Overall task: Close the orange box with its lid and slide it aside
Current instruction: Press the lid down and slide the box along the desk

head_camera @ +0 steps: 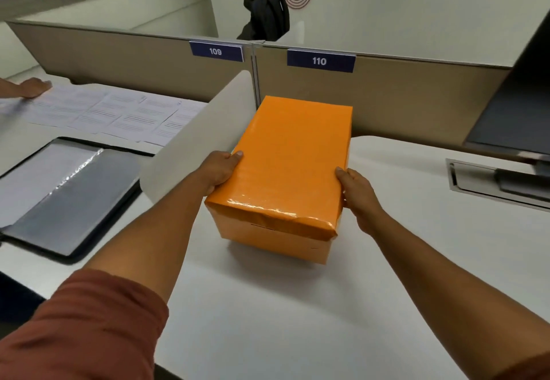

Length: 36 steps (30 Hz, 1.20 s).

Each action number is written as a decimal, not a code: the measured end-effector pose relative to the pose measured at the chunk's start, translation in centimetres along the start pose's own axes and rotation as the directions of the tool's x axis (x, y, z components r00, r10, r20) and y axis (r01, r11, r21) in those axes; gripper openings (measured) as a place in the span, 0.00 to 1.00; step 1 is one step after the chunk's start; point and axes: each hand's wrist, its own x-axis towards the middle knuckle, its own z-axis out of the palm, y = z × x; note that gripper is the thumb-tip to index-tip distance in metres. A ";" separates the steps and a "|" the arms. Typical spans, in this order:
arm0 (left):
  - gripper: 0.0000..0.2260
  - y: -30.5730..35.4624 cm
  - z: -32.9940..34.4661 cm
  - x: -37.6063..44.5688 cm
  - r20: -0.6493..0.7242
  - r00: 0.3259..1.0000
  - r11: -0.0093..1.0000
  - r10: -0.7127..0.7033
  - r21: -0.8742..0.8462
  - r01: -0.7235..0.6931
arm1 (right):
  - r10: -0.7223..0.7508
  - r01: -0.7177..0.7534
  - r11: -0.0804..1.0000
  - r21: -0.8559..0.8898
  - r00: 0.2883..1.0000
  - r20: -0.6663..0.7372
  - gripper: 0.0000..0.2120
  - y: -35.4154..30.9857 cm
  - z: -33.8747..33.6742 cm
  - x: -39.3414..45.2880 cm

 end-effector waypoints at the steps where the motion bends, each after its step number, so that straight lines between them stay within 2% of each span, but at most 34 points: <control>1: 0.25 0.0 -0.8 0.8 -0.017 0.999 0.998 0.027 0.053 -0.026 | 0.008 -0.008 1.000 0.002 1.000 0.009 0.27 -0.2 1.0 0.6; 8: 0.22 -0.9 -4.3 4.6 -0.157 0.972 0.933 0.177 0.341 -0.115 | 0.046 -0.046 0.998 0.037 0.999 0.002 0.26 -1.4 6.3 3.8; 12: 0.29 -2.1 -3.9 5.3 -0.177 0.956 0.751 0.233 0.658 -0.061 | 0.063 -0.063 0.998 0.015 0.998 0.012 0.26 -1.0 8.7 4.4; 15: 0.29 -2.6 -3.0 5.3 -0.230 0.929 0.731 0.291 0.680 -0.061 | 0.042 -0.042 0.999 0.000 0.999 -0.022 0.32 -0.7 9.5 4.5; 17: 0.26 -2.7 -2.9 5.1 -0.284 0.885 0.717 0.368 0.692 -0.076 | 0.035 -0.035 0.999 -0.004 0.998 -0.053 0.35 -0.7 9.8 4.5; 19: 0.24 -2.5 -2.8 4.8 -0.282 0.837 0.657 0.469 0.744 -0.118 | 0.003 -0.003 1.000 -0.004 0.999 -0.044 0.33 -1.0 10.0 4.4; 21: 0.25 -2.2 -2.6 4.6 -0.226 0.828 0.609 0.513 0.776 -0.165 | -0.019 0.019 1.000 -0.020 1.000 -0.018 0.31 -1.3 10.3 4.4; 29: 0.24 -1.4 -1.9 2.9 -0.131 0.904 0.530 0.407 0.840 -0.117 | 0.058 -0.020 0.973 -0.229 0.986 0.159 0.33 -3.3 9.6 4.3; 33: 0.28 -1.1 -1.0 1.2 -0.088 0.940 0.541 0.329 0.833 -0.112 | 0.033 -0.002 0.936 -0.352 0.996 0.083 0.36 -2.9 8.3 3.1; 36: 0.29 -0.1 0.6 -0.4 -0.023 0.933 0.497 0.358 0.851 -0.169 | -0.050 0.064 0.863 -0.501 0.998 0.042 0.34 -2.7 6.1 1.7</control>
